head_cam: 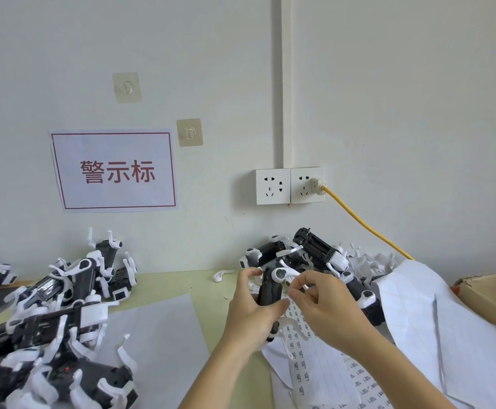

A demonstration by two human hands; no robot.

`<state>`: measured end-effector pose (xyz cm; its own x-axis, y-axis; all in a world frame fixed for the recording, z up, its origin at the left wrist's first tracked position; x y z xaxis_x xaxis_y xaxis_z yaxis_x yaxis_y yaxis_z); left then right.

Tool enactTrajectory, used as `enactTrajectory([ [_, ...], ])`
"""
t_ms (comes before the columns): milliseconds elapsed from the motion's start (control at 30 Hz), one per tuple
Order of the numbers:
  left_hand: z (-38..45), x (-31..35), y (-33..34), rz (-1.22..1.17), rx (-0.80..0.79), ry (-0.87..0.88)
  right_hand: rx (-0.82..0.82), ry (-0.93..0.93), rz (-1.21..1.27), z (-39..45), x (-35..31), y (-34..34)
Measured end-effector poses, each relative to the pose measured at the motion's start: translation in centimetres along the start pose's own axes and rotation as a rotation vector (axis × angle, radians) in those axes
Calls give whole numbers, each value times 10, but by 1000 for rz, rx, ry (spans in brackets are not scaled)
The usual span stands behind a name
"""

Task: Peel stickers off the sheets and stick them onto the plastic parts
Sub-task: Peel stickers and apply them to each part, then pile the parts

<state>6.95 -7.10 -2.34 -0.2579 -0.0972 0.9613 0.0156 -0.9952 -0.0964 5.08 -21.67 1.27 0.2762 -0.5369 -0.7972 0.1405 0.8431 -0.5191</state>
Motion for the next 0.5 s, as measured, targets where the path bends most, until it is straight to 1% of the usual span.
enactTrajectory([
  [233, 2, 4, 4, -28, -8, 81, 32, -15, -76, 1, 2, -1],
  [500, 5, -2, 7, -35, -34, 77, 54, -34, -125, 1, -1, -2],
])
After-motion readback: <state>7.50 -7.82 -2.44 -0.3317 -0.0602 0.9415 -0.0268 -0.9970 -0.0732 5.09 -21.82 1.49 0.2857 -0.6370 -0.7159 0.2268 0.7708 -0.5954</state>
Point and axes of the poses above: each hand's wrist, its own z-axis towards the middle knuckle, its own y-axis out of the palm, x = y × z, the point moved 7 cm from there along z, towards the middle knuckle, and after that the axes turned 7 degrees about y, right-handed, at the moved point
